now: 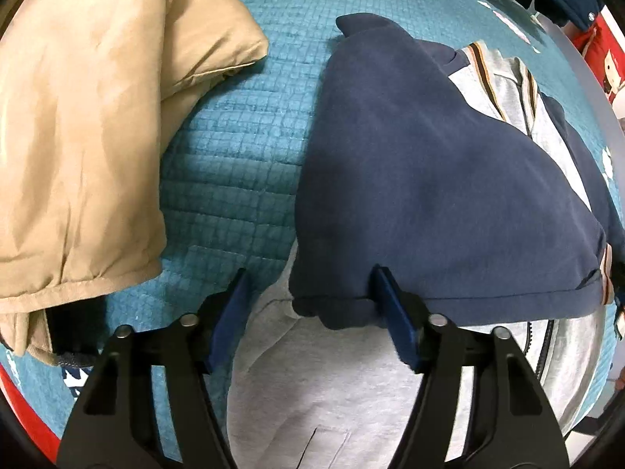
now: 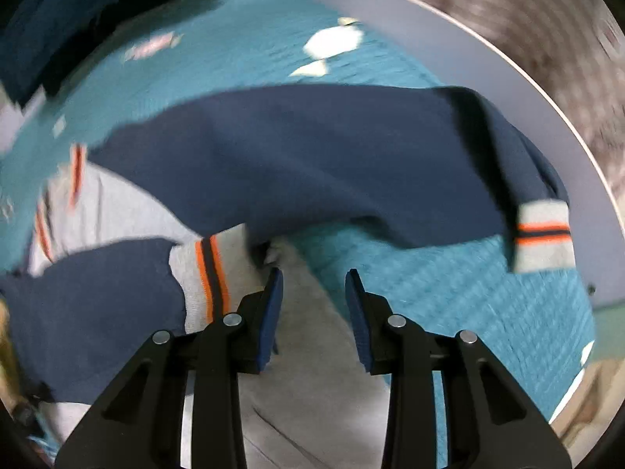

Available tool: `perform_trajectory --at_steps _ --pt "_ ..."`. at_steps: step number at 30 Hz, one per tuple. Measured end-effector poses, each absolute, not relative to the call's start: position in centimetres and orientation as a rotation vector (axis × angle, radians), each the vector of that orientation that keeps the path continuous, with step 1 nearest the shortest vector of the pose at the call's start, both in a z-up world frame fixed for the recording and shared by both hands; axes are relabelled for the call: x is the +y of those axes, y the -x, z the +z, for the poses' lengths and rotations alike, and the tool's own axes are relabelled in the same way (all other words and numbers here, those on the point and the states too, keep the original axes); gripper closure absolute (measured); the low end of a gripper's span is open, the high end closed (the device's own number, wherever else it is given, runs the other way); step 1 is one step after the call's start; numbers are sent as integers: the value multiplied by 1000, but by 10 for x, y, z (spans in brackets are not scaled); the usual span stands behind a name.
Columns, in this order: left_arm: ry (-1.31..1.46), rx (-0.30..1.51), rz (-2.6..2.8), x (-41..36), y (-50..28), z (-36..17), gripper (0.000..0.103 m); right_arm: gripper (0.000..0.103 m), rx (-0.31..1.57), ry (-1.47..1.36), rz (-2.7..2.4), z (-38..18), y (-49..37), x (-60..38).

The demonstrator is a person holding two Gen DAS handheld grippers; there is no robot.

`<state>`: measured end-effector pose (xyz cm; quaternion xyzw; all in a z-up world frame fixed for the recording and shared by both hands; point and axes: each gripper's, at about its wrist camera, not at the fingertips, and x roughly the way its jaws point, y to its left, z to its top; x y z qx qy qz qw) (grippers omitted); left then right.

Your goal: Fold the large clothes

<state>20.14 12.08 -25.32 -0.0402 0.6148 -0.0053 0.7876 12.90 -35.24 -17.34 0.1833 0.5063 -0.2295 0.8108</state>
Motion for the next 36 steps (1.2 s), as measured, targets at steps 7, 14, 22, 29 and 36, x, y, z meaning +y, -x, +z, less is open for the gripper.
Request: perform_trajectory --at_steps 7,14,22,29,36 --pt "132 1308 8 124 -195 -246 56 79 1134 -363 -207 -192 -150 -301" --pt "12 1244 14 117 -184 -214 56 80 1133 -287 -172 -181 -162 -277" --pt "-50 1255 -28 98 -197 -214 71 80 1267 -289 -70 -189 -162 -224" --pt "-183 1268 7 81 -199 -242 71 78 1286 -279 -107 -211 -157 -208" --pt "-138 1231 -33 68 -190 -210 66 78 1171 -414 -100 -169 -129 -251"
